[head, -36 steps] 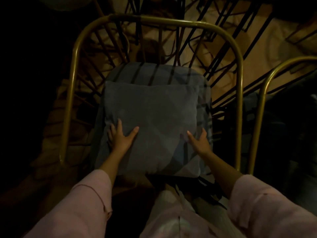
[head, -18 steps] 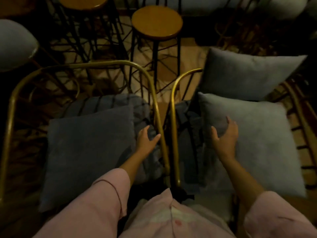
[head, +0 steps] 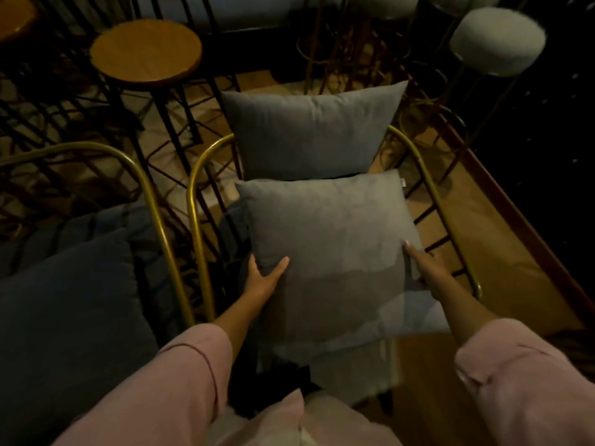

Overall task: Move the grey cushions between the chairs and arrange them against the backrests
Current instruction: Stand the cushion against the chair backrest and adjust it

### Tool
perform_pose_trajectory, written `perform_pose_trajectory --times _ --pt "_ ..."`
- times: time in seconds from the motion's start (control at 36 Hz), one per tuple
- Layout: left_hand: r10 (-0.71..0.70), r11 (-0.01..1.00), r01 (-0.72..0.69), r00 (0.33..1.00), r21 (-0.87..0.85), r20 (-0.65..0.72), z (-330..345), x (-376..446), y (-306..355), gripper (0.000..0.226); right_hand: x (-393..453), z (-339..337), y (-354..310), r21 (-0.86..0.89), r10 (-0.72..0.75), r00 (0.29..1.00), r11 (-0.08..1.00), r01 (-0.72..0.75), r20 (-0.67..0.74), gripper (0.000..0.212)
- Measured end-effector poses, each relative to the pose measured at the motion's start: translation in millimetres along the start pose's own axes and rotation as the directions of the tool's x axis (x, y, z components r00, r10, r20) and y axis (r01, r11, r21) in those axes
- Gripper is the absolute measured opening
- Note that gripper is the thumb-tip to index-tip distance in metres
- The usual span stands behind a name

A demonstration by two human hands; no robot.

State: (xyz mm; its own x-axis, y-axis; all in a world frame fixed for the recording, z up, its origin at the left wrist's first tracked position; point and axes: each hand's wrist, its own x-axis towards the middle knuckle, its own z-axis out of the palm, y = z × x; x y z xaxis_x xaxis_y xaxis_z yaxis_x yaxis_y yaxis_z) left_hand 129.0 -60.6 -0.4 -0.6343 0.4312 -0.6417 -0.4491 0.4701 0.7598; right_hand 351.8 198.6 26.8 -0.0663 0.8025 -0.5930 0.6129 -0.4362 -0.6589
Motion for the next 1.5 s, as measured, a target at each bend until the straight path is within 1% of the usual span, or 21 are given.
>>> perform_pose_trajectory --times 0.08,0.19,0.25,0.33,0.42,0.44,0.5,0.53,0.58,0.69,0.78,0.83,0.89,0.94,1.03,1.14,1.19,1.31,1.39,1.44,1.5 --pt "0.005 0.999 -0.006 1.000 -0.040 -0.028 5 6 -4 0.092 5 -7 4 0.017 0.065 0.994 0.998 -0.066 0.084 0.089" --pt "-0.076 0.991 0.070 0.996 -0.111 -0.048 1 12 -5 0.081 25 -18 19 -0.008 0.072 0.993 0.997 -0.071 0.089 0.124" --pt "-0.126 0.973 0.120 0.992 -0.199 -0.016 -5 12 0 0.077 42 -26 27 0.001 0.097 0.985 0.995 -0.098 0.145 0.129" --pt "-0.132 0.934 0.124 0.991 -0.335 -0.004 -24 13 9 0.069 7 -22 2 -0.010 0.060 0.971 0.998 -0.059 0.230 0.108" --pt "-0.115 0.935 0.096 0.993 -0.342 -0.037 -46 10 18 0.087 -11 -13 -1 0.074 0.012 0.978 0.997 -0.028 0.209 0.079" --pt "-0.102 0.936 0.076 0.993 -0.344 -0.059 -59 6 20 0.087 -19 -5 -1 0.095 -0.001 0.974 0.995 -0.021 0.226 0.078" --pt "-0.076 0.941 0.035 0.991 -0.337 -0.110 -74 0 24 0.072 -22 5 6 0.121 0.009 0.971 0.992 -0.039 0.241 0.088" --pt "-0.069 0.941 0.018 0.988 -0.337 -0.138 -86 -3 24 0.070 -25 13 6 0.137 0.005 0.962 0.990 -0.044 0.272 0.083" --pt "-0.049 0.940 -0.014 0.984 -0.341 -0.174 -117 -11 27 0.077 -35 36 0 0.202 -0.064 0.931 0.979 -0.010 0.359 0.072" --pt "-0.011 0.943 -0.075 0.967 -0.325 -0.256 -187 -29 41 0.082 -73 87 -36 0.193 -0.155 0.849 0.979 0.064 0.504 0.092" --pt "0.016 0.943 -0.123 0.945 -0.310 -0.327 -242 -43 48 0.068 -94 131 -64 0.164 -0.217 0.810 0.975 0.150 0.546 0.106" --pt "-0.003 0.936 -0.131 0.924 -0.326 -0.381 -282 -51 49 0.064 -117 162 -86 0.156 -0.258 0.782 0.966 0.206 0.567 0.097" --pt "-0.039 0.931 -0.122 0.904 -0.345 -0.425 -321 -61 47 0.075 -141 195 -106 0.161 -0.295 0.762 0.955 0.247 0.577 0.079" --pt "-0.063 0.927 -0.118 0.887 -0.357 -0.457 -362 -71 45 0.089 -162 231 -120 0.143 -0.288 0.721 0.956 0.258 0.630 0.084" --pt "-0.066 0.921 -0.134 0.871 -0.365 -0.486 -424 -80 41 0.077 -197 285 -140 0.138 -0.301 0.644 0.947 0.291 0.703 0.090" --pt "-0.041 0.887 -0.227 0.828 -0.401 -0.559 -508 -74 44 0.070 -249 365 -174 0.125 -0.319 0.641 0.936 0.330 0.698 0.105" --pt "-0.016 0.896 -0.230 0.837 -0.379 -0.547 -543 -68 51 0.058 -268 406 -192 0.129 -0.329 0.635 0.931 0.340 0.699 0.109" --pt "0.031 0.897 -0.284 0.805 -0.339 -0.593 -609 -49 71 0.063 -301 483 -231 0.167 -0.370 0.619 0.918 0.361 0.693 0.108" --pt "0.081 0.893 -0.332 0.783 -0.304 -0.616 -662 -25 85 0.080 -324 528 -260 0.200 -0.425 0.605 0.893 0.404 0.673 0.110" --pt "0.077 0.898 -0.328 0.772 -0.293 -0.630 -695 -6 87 0.098 -335 551 -274 0.222 -0.443 0.591 0.884 0.410 0.674 0.094" --pt "0.114 0.874 -0.374 0.777 -0.309 -0.619 -723 19 82 0.105 -339 573 -283 0.225 -0.456 0.592 0.878 0.423 0.665 0.079"
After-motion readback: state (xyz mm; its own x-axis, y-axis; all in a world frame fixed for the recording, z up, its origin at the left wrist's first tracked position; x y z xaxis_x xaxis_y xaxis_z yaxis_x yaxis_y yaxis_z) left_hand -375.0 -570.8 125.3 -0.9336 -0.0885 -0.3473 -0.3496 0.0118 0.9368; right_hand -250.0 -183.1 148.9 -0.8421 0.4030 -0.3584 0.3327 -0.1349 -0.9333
